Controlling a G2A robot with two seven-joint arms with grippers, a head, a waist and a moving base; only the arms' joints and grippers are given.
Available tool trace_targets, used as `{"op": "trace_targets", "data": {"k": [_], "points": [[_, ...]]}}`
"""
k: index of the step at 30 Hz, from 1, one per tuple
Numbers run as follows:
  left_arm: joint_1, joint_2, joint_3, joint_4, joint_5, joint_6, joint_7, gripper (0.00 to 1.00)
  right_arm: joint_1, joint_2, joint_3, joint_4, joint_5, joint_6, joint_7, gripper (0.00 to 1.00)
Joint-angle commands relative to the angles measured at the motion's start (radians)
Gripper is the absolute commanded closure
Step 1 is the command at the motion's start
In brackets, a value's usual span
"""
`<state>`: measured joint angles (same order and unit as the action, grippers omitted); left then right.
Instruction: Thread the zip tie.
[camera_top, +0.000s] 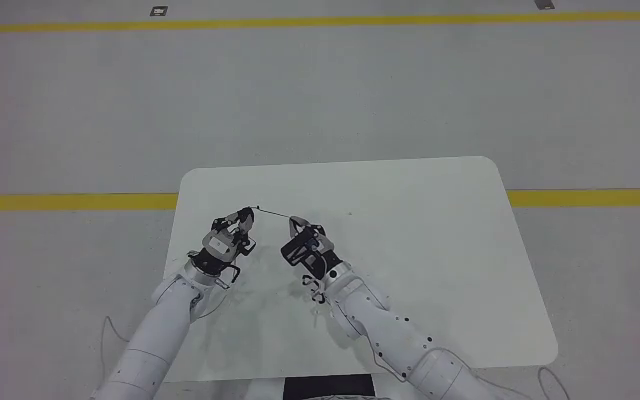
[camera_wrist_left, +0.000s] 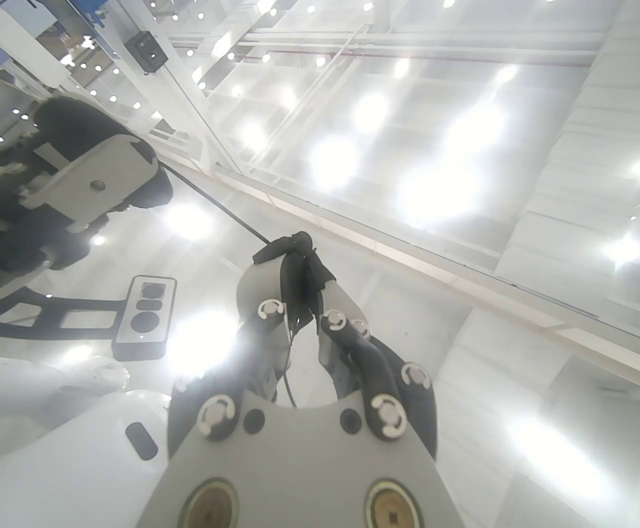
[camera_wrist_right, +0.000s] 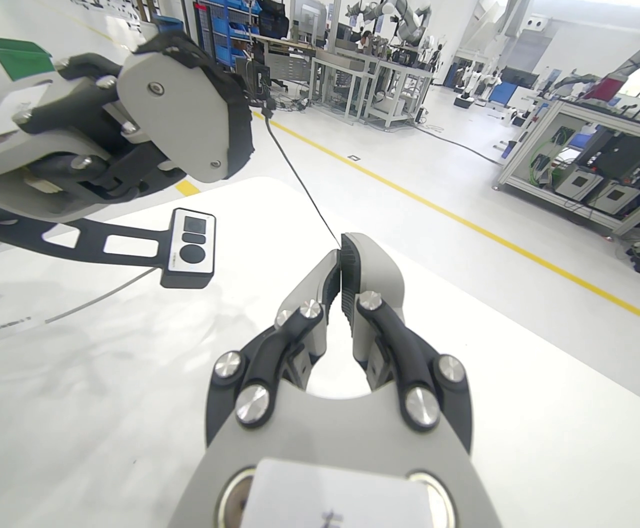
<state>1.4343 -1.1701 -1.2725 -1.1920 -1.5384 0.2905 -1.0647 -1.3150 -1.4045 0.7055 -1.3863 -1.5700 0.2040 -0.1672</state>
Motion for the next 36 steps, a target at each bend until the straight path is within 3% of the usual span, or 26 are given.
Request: {"op": "trace_targets", "data": {"k": [1,8,9,10,17,24,36], "points": [[0.000,0.000,0.000,0.000,0.000,0.000,0.000,1.00,-0.001,0.001,0.000,-0.001,0.000,0.000,0.001,1.00],[0.000,0.000,0.000,0.000,0.000,0.000,0.000,1.00,-0.004,0.002,0.000,-0.004,0.000,0.005,0.005,0.99],[0.000,0.000,0.000,0.000,0.000,0.000,0.000,1.00,-0.006,0.002,0.001,-0.005,0.000,0.006,0.006,0.59],[0.000,0.000,0.000,0.000,0.000,0.000,0.000,1.00,-0.007,0.002,0.002,-0.004,0.000,0.009,0.008,0.00],[0.000,0.000,0.000,0.000,0.000,0.000,0.000,1.00,-0.034,0.016,0.051,-0.015,0.000,0.040,0.017,0.00],[0.000,0.000,0.000,0.000,0.000,0.000,0.000,1.00,-0.092,0.048,0.142,-0.085,0.000,0.051,0.013,0.00],[0.001,-0.001,0.002,-0.008,-0.004,0.001,0.013,1.00,-0.100,0.049,0.158,-0.093,0.015,0.046,0.011,0.00]]}}
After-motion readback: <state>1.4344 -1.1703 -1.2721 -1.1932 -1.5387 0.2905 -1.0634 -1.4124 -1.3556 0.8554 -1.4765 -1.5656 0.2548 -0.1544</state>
